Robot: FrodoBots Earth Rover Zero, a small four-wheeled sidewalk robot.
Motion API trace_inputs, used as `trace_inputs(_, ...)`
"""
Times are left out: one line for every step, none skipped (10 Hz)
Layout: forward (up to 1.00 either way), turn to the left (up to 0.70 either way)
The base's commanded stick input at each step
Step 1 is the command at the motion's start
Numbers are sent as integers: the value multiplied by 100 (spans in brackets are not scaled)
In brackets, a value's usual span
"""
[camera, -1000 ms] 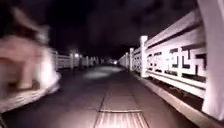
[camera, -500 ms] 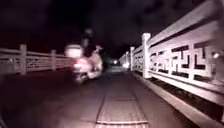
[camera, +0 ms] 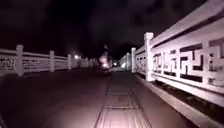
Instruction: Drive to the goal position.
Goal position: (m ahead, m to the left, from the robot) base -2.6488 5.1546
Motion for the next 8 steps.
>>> trace_inputs(45,0)
trace_inputs(45,0)
trace_inputs(45,0)
trace_inputs(45,0)
trace_inputs(45,0)
trace_inputs(45,0)
trace_inputs(45,0)
trace_inputs(45,0)
